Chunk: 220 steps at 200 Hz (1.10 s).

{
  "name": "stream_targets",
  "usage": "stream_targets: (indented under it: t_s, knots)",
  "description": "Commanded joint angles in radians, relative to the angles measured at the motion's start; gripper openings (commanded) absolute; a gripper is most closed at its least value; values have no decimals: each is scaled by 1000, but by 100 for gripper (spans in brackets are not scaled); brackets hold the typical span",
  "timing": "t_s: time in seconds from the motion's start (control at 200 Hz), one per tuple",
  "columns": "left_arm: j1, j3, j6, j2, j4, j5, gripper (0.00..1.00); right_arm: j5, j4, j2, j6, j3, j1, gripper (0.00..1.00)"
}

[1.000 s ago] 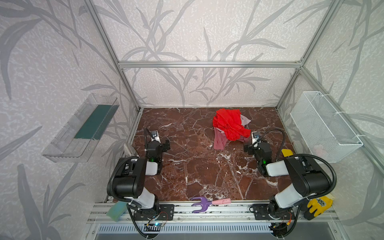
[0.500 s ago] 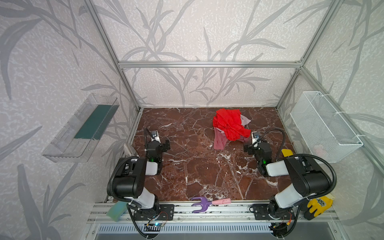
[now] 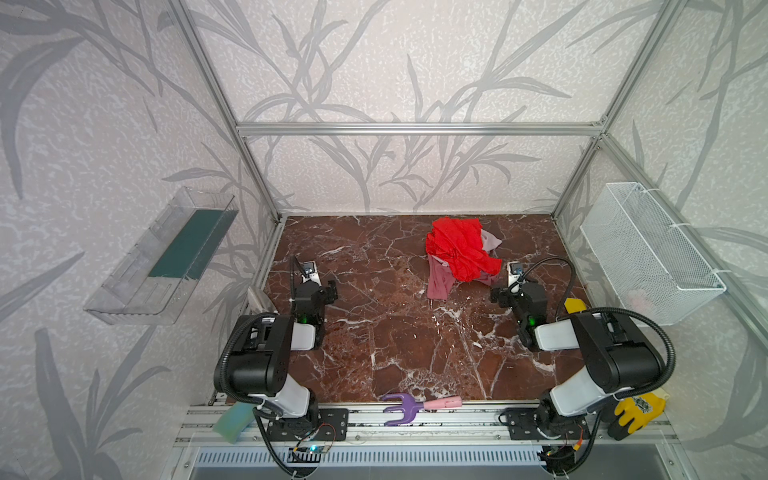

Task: Pick out a specific cloth from the pile
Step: 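Reach the right gripper to the pile and grasp the dusty-pink shirt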

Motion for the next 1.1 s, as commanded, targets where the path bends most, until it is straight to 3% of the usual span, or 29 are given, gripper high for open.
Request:
stream_targets:
  t_s: [0.0, 0.095, 0.205, 0.29, 0.465, 0.605, 0.81, 1.095]
  knots:
    - [-23, 13, 5, -110, -68, -124, 73, 75, -80, -113, -25, 25, 49, 99]
    - [-40, 61, 7, -292, -286, -98, 70, 187, -379, -248, -42, 130, 124, 95]
    - [-60, 147, -125, -405, -472, -78, 64, 141, -696, -318, 27, 269, 177, 82]
    - [-87, 210, -182, -418, -577, -74, 63, 177, -809, -323, 71, 331, 255, 77]
    - [-138, 345, -250, -388, -801, -54, 62, 175, -950, -270, 168, 433, 395, 69]
    - [-156, 383, -301, -359, -853, 18, 62, 123, -964, -183, 265, 478, 449, 66]
    - [-165, 392, -327, -333, -859, 67, 62, 87, -997, 6, 318, 590, 491, 75]
    - [-167, 416, -320, -315, -877, 84, 62, 65, -1024, 261, 369, 747, 516, 77]
